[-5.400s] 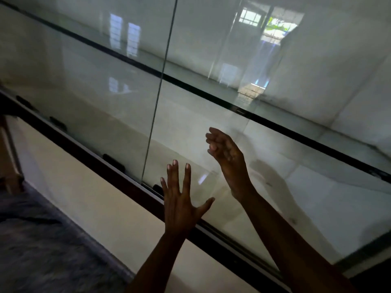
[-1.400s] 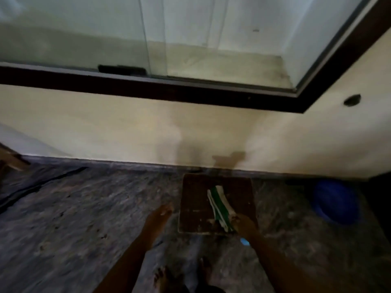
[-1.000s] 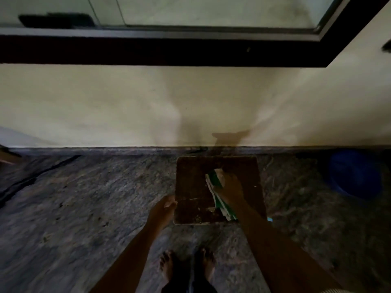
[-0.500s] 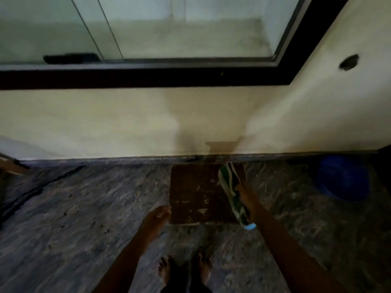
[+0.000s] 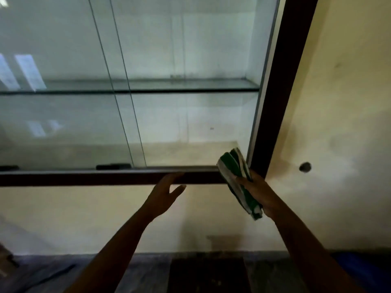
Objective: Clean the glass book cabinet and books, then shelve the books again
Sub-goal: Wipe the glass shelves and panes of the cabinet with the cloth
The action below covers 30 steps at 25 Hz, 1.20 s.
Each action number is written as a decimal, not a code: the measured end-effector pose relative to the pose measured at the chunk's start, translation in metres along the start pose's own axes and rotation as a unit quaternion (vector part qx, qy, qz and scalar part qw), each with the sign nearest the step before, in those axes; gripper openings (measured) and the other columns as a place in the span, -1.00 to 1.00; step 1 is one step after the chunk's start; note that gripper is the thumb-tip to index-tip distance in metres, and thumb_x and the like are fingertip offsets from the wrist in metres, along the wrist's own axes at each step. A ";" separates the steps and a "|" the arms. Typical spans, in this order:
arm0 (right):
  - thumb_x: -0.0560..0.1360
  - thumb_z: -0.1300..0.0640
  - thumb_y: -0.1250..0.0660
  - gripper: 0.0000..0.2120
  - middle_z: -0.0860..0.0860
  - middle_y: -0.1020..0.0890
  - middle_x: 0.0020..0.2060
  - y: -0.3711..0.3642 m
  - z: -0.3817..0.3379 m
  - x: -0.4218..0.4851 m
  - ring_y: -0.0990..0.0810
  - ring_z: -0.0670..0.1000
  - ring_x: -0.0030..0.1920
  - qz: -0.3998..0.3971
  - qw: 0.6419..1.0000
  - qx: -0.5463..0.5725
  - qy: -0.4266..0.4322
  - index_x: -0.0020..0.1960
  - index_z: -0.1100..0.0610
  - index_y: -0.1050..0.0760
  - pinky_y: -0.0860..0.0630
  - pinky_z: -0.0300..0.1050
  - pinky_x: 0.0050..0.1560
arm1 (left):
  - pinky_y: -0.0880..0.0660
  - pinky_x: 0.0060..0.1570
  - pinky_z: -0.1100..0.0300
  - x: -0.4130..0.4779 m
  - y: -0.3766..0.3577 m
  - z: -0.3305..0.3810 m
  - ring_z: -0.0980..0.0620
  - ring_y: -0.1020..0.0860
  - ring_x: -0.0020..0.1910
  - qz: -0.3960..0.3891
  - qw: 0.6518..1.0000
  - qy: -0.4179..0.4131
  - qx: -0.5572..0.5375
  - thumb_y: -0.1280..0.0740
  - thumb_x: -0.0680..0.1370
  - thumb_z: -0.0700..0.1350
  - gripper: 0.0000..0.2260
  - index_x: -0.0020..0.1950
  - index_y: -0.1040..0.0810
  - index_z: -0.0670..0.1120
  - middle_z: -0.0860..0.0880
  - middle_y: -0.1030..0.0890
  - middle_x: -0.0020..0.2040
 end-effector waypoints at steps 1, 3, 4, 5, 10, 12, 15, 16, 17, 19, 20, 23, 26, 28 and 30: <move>0.55 0.14 -0.25 -0.61 0.05 -0.53 0.12 0.003 -0.019 0.007 -0.52 0.03 -0.03 0.002 0.999 -0.009 0.034 0.36 0.06 -0.33 -0.45 -0.19 -0.10 | -0.26 0.28 0.28 0.015 0.013 0.014 0.15 -0.33 0.29 0.013 0.998 -0.052 0.028 -0.31 0.56 -0.07 -0.58 0.41 -0.35 -0.06 0.11 -0.35 0.28; 0.55 0.16 -0.26 -0.60 0.00 -0.51 0.12 0.005 -0.063 0.023 -0.50 0.01 0.05 0.005 0.993 -0.035 0.110 0.37 0.07 -0.32 -0.41 -0.19 -0.01 | -0.16 0.35 0.27 0.050 0.041 0.040 0.10 -0.26 0.38 0.061 0.984 -0.146 0.085 -0.30 0.56 -0.03 -0.52 0.45 -0.29 -0.09 0.04 -0.30 0.36; 0.55 0.16 -0.26 -0.60 -0.01 -0.50 0.10 0.005 -0.082 0.032 -0.50 0.01 0.07 0.010 0.987 -0.060 0.149 0.37 0.07 -0.33 -0.40 -0.19 0.01 | -0.14 0.38 0.22 0.069 0.054 0.048 0.04 -0.23 0.43 0.083 0.974 -0.178 0.114 -0.30 0.56 -0.04 -0.50 0.46 -0.27 -0.09 -0.01 -0.30 0.41; 0.55 0.16 -0.26 -0.60 -0.02 -0.50 0.08 0.006 -0.099 0.043 -0.51 0.02 0.10 0.020 0.979 -0.094 0.182 0.37 0.07 -0.33 -0.41 -0.18 0.03 | -0.11 0.41 0.16 0.087 0.066 0.056 -0.02 -0.19 0.47 0.099 0.965 -0.197 0.143 -0.29 0.56 -0.04 -0.49 0.47 -0.24 -0.09 -0.06 -0.28 0.45; 0.53 0.06 -0.30 -0.60 -0.02 -0.54 0.07 -0.007 -0.193 0.110 -0.52 -0.01 0.07 0.060 0.934 -0.195 0.292 0.34 0.04 -0.36 -0.46 -0.20 0.01 | -0.09 0.41 -0.15 0.165 0.110 0.065 -0.12 -0.07 0.52 0.142 0.914 -0.239 0.295 -0.17 0.54 0.10 -0.42 0.51 -0.15 -0.07 -0.10 -0.18 0.51; 0.54 0.02 -0.27 -0.59 0.07 -0.54 0.16 -0.017 -0.231 0.162 -0.50 0.10 0.15 0.110 0.873 -0.335 0.337 0.37 0.03 -0.34 -0.45 -0.02 0.12 | -0.03 0.43 -0.13 0.192 0.120 0.057 -0.11 -0.04 0.52 0.130 0.907 -0.224 0.332 -0.15 0.55 0.12 -0.40 0.53 -0.10 -0.05 -0.09 -0.13 0.53; 0.49 -0.16 -0.27 -0.42 0.02 -0.34 0.38 -0.031 -0.255 0.218 -0.30 0.12 0.35 0.110 0.801 -0.521 0.274 0.45 -0.09 -0.20 -0.24 0.12 0.30 | 0.00 0.43 -0.15 0.222 0.123 0.047 -0.10 -0.07 0.52 0.117 0.893 -0.210 0.379 -0.17 0.59 0.09 -0.44 0.53 -0.09 -0.05 -0.07 -0.14 0.53; 0.47 -0.21 -0.28 -0.39 -0.01 -0.29 0.41 -0.035 -0.251 0.224 -0.24 0.10 0.39 0.094 0.801 -0.532 0.257 0.45 -0.11 -0.19 -0.20 0.13 0.32 | -0.10 0.39 -0.21 0.224 0.121 0.046 -0.13 -0.21 0.48 0.127 0.881 -0.228 0.394 -0.15 0.57 0.11 -0.46 0.50 -0.20 -0.08 -0.11 -0.27 0.48; 0.46 -0.21 -0.28 -0.41 -0.03 -0.29 0.41 -0.040 -0.245 0.222 -0.23 0.08 0.39 0.092 0.803 -0.524 0.269 0.44 -0.12 -0.22 -0.20 0.11 0.31 | -0.22 0.30 -0.27 0.225 0.120 0.046 -0.17 -0.36 0.39 0.130 0.872 -0.242 0.404 -0.14 0.54 0.13 -0.47 0.44 -0.34 -0.11 -0.14 -0.41 0.39; 0.48 -0.11 -0.30 -0.53 -0.01 -0.41 0.31 -0.044 -0.219 0.207 -0.34 0.05 0.31 0.101 0.792 -0.504 0.330 0.37 -0.07 -0.35 -0.30 0.01 0.22 | -0.32 0.19 -0.31 0.228 0.114 0.041 -0.20 -0.49 0.27 0.137 0.869 -0.265 0.394 -0.22 0.48 0.11 -0.50 0.33 -0.47 -0.13 -0.15 -0.54 0.26; 0.49 -0.05 -0.31 -0.58 0.01 -0.46 0.25 -0.043 -0.207 0.202 -0.38 0.05 0.25 0.107 0.789 -0.488 0.358 0.33 -0.03 -0.41 -0.33 -0.03 0.17 | -0.29 0.21 -0.32 0.229 0.112 0.040 -0.21 -0.48 0.28 0.140 0.865 -0.270 0.399 -0.29 0.47 0.06 -0.51 0.34 -0.46 -0.13 -0.16 -0.54 0.26; 0.49 0.05 -0.33 -0.63 0.09 -0.51 0.20 -0.025 -0.179 0.193 -0.43 0.08 0.21 0.133 0.781 -0.463 0.396 0.28 0.08 -0.47 -0.33 -0.09 0.12 | -0.05 0.37 -0.28 0.230 0.101 0.053 -0.16 -0.30 0.43 0.142 0.867 -0.283 0.386 -0.34 0.51 -0.02 -0.48 0.45 -0.33 -0.09 -0.14 -0.41 0.40; 0.50 0.04 -0.33 -0.55 0.10 -0.44 0.30 -0.005 -0.163 0.209 -0.37 0.08 0.31 0.143 0.780 -0.490 0.361 0.35 0.10 -0.39 -0.29 -0.11 0.21 | 0.15 0.44 -0.17 0.236 0.089 0.074 -0.01 -0.14 0.50 0.117 0.873 -0.260 0.396 -0.23 0.58 0.01 -0.45 0.53 -0.12 -0.02 -0.05 -0.22 0.50; 0.50 0.07 -0.32 -0.55 0.13 -0.42 0.33 0.004 -0.154 0.222 -0.40 0.13 0.29 0.133 0.768 -0.516 0.357 0.35 0.14 -0.38 -0.33 -0.09 0.22 | 0.11 0.44 -0.13 0.242 0.082 0.079 0.02 -0.12 0.50 0.111 0.870 -0.226 0.424 -0.20 0.58 0.06 -0.42 0.54 -0.06 0.01 -0.01 -0.17 0.52; 0.42 0.16 -0.34 -0.63 0.19 -0.56 0.18 0.007 -0.141 0.235 -0.59 0.18 0.09 0.156 0.742 -0.500 0.419 0.21 0.18 -0.52 -0.52 -0.02 0.04 | 0.00 0.43 -0.04 0.243 0.077 0.080 0.02 -0.15 0.49 0.114 0.867 -0.199 0.443 -0.21 0.56 0.10 -0.40 0.53 -0.06 0.04 0.01 -0.18 0.52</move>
Point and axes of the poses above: each hand's wrist, its own x-axis towards the middle knuckle, its own y-axis out of the back of the hand, z = x × y, the point moved 1 cm from there along x, towards the middle knuckle
